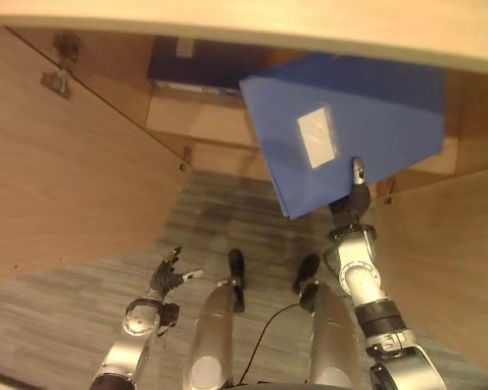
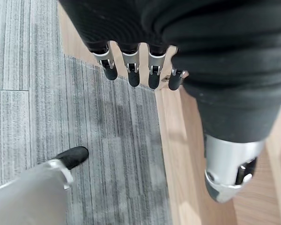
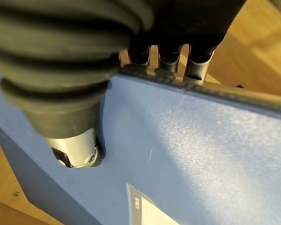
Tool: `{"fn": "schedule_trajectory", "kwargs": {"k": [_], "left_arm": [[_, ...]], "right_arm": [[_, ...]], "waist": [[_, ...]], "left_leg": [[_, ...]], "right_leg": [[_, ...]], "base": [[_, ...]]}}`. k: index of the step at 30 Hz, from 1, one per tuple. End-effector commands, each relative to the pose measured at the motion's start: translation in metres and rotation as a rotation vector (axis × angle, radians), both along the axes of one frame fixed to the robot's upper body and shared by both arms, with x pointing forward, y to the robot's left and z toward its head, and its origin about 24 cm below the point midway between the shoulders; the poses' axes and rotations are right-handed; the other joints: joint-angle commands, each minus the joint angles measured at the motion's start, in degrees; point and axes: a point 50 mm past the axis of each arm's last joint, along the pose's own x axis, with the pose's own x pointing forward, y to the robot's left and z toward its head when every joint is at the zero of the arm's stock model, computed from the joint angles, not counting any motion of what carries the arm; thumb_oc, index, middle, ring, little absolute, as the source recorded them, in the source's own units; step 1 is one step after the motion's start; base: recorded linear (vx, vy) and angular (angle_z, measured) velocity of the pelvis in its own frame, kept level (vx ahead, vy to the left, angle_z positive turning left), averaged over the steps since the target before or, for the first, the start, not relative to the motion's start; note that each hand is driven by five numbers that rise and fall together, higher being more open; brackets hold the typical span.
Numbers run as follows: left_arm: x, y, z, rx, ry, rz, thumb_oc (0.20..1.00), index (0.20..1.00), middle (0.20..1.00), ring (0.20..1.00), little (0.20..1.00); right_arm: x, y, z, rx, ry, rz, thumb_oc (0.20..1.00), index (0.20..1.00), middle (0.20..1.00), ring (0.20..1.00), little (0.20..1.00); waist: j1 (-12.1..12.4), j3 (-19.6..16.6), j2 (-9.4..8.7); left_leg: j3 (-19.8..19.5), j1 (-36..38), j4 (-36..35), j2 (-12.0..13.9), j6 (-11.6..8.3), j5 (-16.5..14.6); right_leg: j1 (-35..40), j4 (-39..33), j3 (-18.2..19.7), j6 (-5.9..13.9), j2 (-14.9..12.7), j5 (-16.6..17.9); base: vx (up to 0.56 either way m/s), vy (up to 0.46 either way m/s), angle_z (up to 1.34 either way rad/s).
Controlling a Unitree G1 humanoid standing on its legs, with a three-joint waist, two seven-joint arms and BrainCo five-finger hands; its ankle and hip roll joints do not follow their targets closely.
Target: Put the empty folder in the office cabinet
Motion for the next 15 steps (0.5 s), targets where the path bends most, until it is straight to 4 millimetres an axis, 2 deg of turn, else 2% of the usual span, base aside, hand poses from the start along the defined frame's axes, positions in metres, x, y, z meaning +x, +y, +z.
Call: {"fn": "schedule_trajectory", "kwargs": {"k": [1, 7, 11, 15], "left_arm": [[-0.011, 0.008, 0.01, 0.019, -0.062, 0.012, 1.0, 1.0, 1.0, 1.0, 1.0], [-0.001, 0.003, 0.022, 0.019, -0.124, 0.02, 1.0, 1.0, 1.0, 1.0, 1.0], [0.004, 0.0, 0.026, 0.026, -0.14, 0.018, 1.0, 1.0, 1.0, 1.0, 1.0], [0.002, 0.0, 0.023, 0.061, -0.114, 0.007, 1.0, 1.0, 1.0, 1.0, 1.0]], "right_arm": [[-0.018, -0.012, 0.025, 0.067, -0.17, -0.106, 0.2, 0.2, 0.2, 0.2, 0.2], [-0.019, -0.02, 0.038, 0.099, -0.208, -0.175, 0.2, 0.2, 0.2, 0.2, 0.2], [-0.012, -0.021, 0.054, 0.179, -0.231, -0.218, 0.2, 0.2, 0.2, 0.2, 0.2], [-0.004, -0.034, 0.1, 0.242, -0.299, -0.335, 0.2, 0.2, 0.2, 0.2, 0.2]], "waist": [[-0.57, -5.06, -0.24], [-0.79, -6.14, 0.05], [-0.37, -7.04, 0.23], [0.53, -8.91, -0.31]], "left_leg": [[-3.67, -6.13, 3.74, 0.24, 0.69, -4.3], [-5.61, -14.6, 10.79, -0.1, 0.47, -5.92], [-6.08, -16.3, 12.0, -0.19, 0.3, -6.3], [-6.61, -16.39, 10.7, -0.69, 0.31, -6.3]], "right_leg": [[-0.02, 2.8, 2.8, 3.64, -1.39, -2.89], [-8.11, 11.14, 4.78, 1.88, -3.02, -6.59], [-10.01, 12.99, 4.96, 1.45, -3.39, -7.57], [-11.0, 12.88, 5.19, 1.64, -3.38, -7.51]], "base": [[-0.06, -0.014, -0.08], [0.0, -0.046, 0.04], [0.02, -0.038, 0.08], [0.01, -0.033, 0.03]]}}
